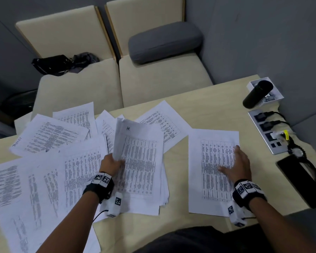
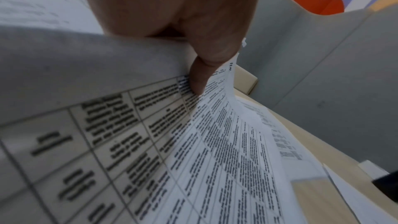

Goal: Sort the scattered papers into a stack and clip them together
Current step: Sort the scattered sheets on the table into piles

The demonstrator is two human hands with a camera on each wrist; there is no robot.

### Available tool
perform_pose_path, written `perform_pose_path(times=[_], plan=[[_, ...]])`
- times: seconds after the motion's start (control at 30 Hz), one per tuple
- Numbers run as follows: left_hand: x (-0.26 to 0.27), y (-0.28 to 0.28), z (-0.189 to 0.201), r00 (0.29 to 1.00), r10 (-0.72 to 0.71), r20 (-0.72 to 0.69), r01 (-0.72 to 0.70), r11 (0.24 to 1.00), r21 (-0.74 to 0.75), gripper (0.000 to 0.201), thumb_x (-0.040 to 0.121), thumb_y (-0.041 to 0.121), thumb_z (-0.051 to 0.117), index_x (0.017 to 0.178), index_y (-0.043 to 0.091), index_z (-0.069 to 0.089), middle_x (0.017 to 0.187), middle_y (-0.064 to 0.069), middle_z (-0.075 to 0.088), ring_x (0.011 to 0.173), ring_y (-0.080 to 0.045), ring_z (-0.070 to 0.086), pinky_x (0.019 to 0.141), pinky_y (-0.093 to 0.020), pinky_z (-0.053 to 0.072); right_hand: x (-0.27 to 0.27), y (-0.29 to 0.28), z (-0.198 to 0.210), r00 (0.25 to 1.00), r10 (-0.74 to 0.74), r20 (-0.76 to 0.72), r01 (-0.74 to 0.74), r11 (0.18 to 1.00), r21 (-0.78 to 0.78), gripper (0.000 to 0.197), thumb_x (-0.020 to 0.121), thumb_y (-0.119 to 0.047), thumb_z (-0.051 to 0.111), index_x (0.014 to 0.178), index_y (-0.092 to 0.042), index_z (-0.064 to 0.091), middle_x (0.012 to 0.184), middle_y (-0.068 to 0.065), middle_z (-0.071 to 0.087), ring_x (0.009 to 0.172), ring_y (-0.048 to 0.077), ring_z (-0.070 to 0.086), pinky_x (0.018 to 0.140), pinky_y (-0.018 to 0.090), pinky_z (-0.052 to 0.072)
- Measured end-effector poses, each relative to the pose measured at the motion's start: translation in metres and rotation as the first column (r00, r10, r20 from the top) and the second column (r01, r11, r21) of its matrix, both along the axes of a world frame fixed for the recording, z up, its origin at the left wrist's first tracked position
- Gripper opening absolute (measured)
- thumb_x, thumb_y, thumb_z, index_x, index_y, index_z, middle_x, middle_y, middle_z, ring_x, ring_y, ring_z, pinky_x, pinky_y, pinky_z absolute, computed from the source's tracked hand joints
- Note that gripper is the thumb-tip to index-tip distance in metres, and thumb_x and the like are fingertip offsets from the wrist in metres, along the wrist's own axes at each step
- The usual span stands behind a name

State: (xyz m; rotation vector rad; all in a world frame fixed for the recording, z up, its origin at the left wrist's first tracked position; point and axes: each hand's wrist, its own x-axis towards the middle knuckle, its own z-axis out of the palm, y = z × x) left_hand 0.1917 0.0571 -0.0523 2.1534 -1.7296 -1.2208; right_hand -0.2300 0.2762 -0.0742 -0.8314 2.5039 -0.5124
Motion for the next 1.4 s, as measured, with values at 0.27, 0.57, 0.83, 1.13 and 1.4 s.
perform_pose_path(times=[0.27,0.57,0.83,1.13,1.4], plan=[[-0.035,0.023,0.004,0.997,-0.078,-0.006,0.078,0.997,0.018,0.016,0.084,0.019,0.069,0.09,0.007,0.059,0.084,-0.017,0.07,0.078,-0.033,0.07,0.073,-0.047,0.061,0.003,-0.032,0.04,0.909,-0.109,0.403,0.146,0.987,-0.062,0.113,0.064,-0.006,0.089,0.153,-0.016,0.02,0.147,0.017,0.045,0.134,0.035,0.045,0.107,0.042,0.04],[-0.011,0.017,0.001,1.0,-0.015,-0.003,0.015,0.994,0.104,0.027,0.082,0.023,0.066,0.099,0.002,0.06,0.09,-0.021,0.071,0.079,-0.037,0.071,0.069,-0.05,0.061,-0.007,-0.068,0.13,0.627,0.257,0.736,0.276,0.809,-0.518,0.07,0.061,-0.015,0.085,0.127,-0.018,0.06,0.123,-0.001,0.069,0.115,0.015,0.065,0.097,0.031,0.052],[-0.04,0.043,0.011,0.935,0.151,-0.32,-0.081,0.972,0.221,0.054,0.093,0.058,0.045,0.11,0.01,0.063,0.098,-0.003,0.061,0.095,-0.019,0.057,0.09,-0.034,0.043,0.098,-0.101,0.042,0.875,0.082,0.478,-0.021,0.991,-0.131,0.066,0.081,-0.022,0.076,0.138,-0.013,0.043,0.133,0.014,0.06,0.118,0.03,0.06,0.097,0.035,0.047],[0.013,0.044,-0.016,0.993,0.105,-0.051,-0.1,0.991,0.085,0.027,0.078,0.028,0.069,0.099,0.011,0.064,0.089,-0.009,0.071,0.082,-0.027,0.071,0.071,-0.043,0.062,0.14,-0.142,0.023,0.762,0.644,-0.063,-0.64,0.765,0.073,0.055,0.099,-0.042,0.04,0.149,-0.02,0.035,0.16,0.006,0.024,0.146,0.029,0.021,0.116,0.043,0.025],[0.113,0.007,0.013,0.934,0.357,0.001,-0.357,0.932,-0.072,0.032,0.078,0.025,0.074,0.099,0.003,0.067,0.088,-0.022,0.072,0.079,-0.036,0.072,0.072,-0.053,0.06,0.062,-0.118,0.001,0.584,0.811,-0.046,-0.794,0.582,0.176,0.048,0.097,-0.042,0.049,0.14,-0.018,0.05,0.162,0.001,0.021,0.151,0.026,0.013,0.118,0.053,0.019]])
